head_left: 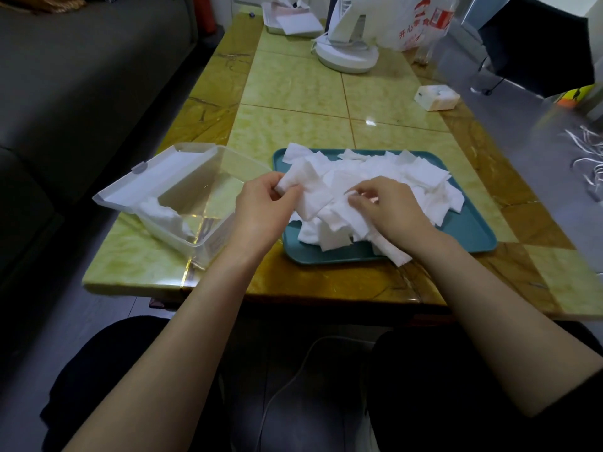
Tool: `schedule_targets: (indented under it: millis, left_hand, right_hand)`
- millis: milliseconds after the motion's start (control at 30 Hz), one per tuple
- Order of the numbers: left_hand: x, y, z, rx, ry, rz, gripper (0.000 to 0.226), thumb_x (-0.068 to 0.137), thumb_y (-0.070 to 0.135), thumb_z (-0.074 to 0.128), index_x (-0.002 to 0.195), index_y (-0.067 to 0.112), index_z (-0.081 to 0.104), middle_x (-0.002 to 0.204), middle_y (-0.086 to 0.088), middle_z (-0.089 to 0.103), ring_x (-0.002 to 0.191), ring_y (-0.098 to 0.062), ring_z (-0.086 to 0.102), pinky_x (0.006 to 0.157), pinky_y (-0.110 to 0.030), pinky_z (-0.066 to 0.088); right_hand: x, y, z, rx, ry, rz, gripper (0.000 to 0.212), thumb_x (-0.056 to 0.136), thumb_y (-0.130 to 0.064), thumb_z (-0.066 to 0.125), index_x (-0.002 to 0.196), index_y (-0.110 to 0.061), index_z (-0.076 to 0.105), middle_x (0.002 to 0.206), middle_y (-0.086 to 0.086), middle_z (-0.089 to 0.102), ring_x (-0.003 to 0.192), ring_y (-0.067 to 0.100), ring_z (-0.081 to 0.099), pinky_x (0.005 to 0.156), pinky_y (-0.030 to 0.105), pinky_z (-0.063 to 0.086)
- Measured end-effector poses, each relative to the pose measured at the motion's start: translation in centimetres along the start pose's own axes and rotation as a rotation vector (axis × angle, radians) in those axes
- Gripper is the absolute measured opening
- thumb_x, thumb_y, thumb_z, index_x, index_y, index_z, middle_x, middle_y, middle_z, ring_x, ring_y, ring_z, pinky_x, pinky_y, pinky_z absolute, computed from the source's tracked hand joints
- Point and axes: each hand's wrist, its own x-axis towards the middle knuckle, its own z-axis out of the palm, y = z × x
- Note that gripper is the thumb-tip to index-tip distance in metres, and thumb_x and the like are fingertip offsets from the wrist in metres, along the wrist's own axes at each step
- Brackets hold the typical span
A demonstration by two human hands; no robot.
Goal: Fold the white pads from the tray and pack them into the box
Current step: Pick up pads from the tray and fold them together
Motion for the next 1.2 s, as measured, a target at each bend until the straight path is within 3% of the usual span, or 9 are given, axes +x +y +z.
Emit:
schedule_targets:
  millis: [100, 267, 467, 600, 767, 867, 1033, 1133, 1200]
  left_hand:
    - [0.1, -0.1, 0.4, 0.017, -0.006, 0.005, 0.040, 0.073, 0.030, 0.052, 0.085, -0.007, 0.059, 0.080, -0.028, 0.059, 0.068, -0.018, 0.048, 0.066, -0.036, 0.042]
    - [0.0, -0.2, 1.0, 0.070, -0.001, 0.000, 0.037, 0.072, 0.030, 0.050, 0.081, -0.004, 0.058, 0.065, -0.006, 0.049, 0.063, -0.015, 0.043, 0.062, -0.032, 0.035]
    - [0.0, -0.2, 1.4, 0.131, 0.005, 0.013, 0.037, 0.072, 0.030, 0.049, 0.081, -0.005, 0.058, 0.066, -0.015, 0.053, 0.064, -0.016, 0.046, 0.062, -0.041, 0.043]
    - [0.1, -0.4, 1.3, 0.214, 0.011, 0.034, 0.027, 0.082, 0.022, 0.056, 0.082, -0.005, 0.059, 0.067, -0.017, 0.054, 0.063, -0.016, 0.045, 0.061, -0.036, 0.038]
    - [0.0, -0.4, 1.6, 0.114, -0.124, 0.014, 0.029, 0.080, 0.022, 0.053, 0.081, -0.006, 0.062, 0.066, -0.009, 0.058, 0.065, -0.018, 0.051, 0.064, -0.035, 0.041]
    - [-0.3, 0.0, 1.8, 0.089, -0.184, -0.003, 0.022, 0.091, 0.012, 0.050, 0.086, 0.000, 0.068, 0.078, -0.009, 0.071, 0.077, -0.022, 0.066, 0.071, -0.037, 0.049]
    - [-0.7, 1.5, 2.1, -0.015, -0.197, -0.114, 0.039, 0.100, 0.031, 0.041, 0.089, 0.007, 0.068, 0.086, -0.010, 0.071, 0.083, -0.024, 0.066, 0.079, -0.036, 0.053]
    - [-1.0, 1.6, 1.9, -0.025, -0.227, -0.086, 0.048, 0.086, 0.054, 0.053, 0.093, 0.010, 0.070, 0.090, -0.015, 0.072, 0.089, -0.031, 0.067, 0.084, -0.047, 0.053]
    - [-1.1, 1.2, 1.8, 0.024, -0.180, -0.038, 0.040, 0.080, 0.044, 0.064, 0.093, 0.007, 0.070, 0.088, -0.016, 0.071, 0.088, -0.034, 0.067, 0.083, -0.055, 0.052]
  right_hand:
    - [0.2, 0.4, -0.1, 0.149, 0.169, -0.014, 0.016, 0.093, -0.020, 0.055, 0.100, -0.012, 0.067, 0.106, 0.002, 0.064, 0.102, 0.014, 0.054, 0.088, 0.019, 0.036]
    - [0.6, 0.2, -0.1, 0.260, 0.327, 0.004, 0.006, 0.093, -0.023, 0.056, 0.089, -0.019, 0.058, 0.095, -0.002, 0.059, 0.096, 0.012, 0.050, 0.079, 0.018, 0.033]
    - [0.6, -0.2, 0.3, 0.355, 0.375, 0.036, 0.012, 0.097, -0.022, 0.049, 0.093, -0.013, 0.055, 0.074, -0.013, 0.051, 0.065, 0.002, 0.046, 0.062, 0.012, 0.036]
    - [0.6, -0.7, -0.1, 0.591, 0.292, 0.074, 0.013, 0.097, -0.022, 0.047, 0.096, -0.013, 0.057, 0.076, -0.010, 0.053, 0.064, 0.001, 0.045, 0.060, 0.015, 0.038]
    - [-0.2, -1.8, 0.4, 0.646, -0.112, 0.015, 0.010, 0.094, -0.011, 0.052, 0.099, -0.010, 0.060, 0.083, 0.001, 0.065, 0.076, 0.006, 0.058, 0.072, 0.024, 0.049]
    - [-0.4, -1.9, 0.9, 0.628, -0.046, 0.072, 0.003, 0.088, -0.017, 0.063, 0.085, -0.018, 0.063, 0.077, 0.004, 0.069, 0.075, 0.011, 0.061, 0.079, 0.033, 0.052]
    - [-0.8, -2.1, 1.2, 0.562, 0.069, 0.035, 0.012, 0.085, -0.027, 0.066, 0.076, -0.024, 0.058, 0.072, -0.011, 0.063, 0.067, -0.002, 0.058, 0.064, 0.010, 0.046]
    - [-1.0, -2.2, 1.4, 0.559, 0.074, -0.018, 0.016, 0.086, -0.024, 0.066, 0.073, -0.026, 0.055, 0.072, -0.013, 0.061, 0.065, -0.004, 0.056, 0.062, 0.008, 0.042]
    - [-0.9, -2.1, 1.5, 0.579, 0.054, -0.031, 0.014, 0.086, -0.020, 0.065, 0.076, -0.024, 0.057, 0.073, -0.012, 0.061, 0.067, -0.002, 0.056, 0.065, 0.009, 0.043]
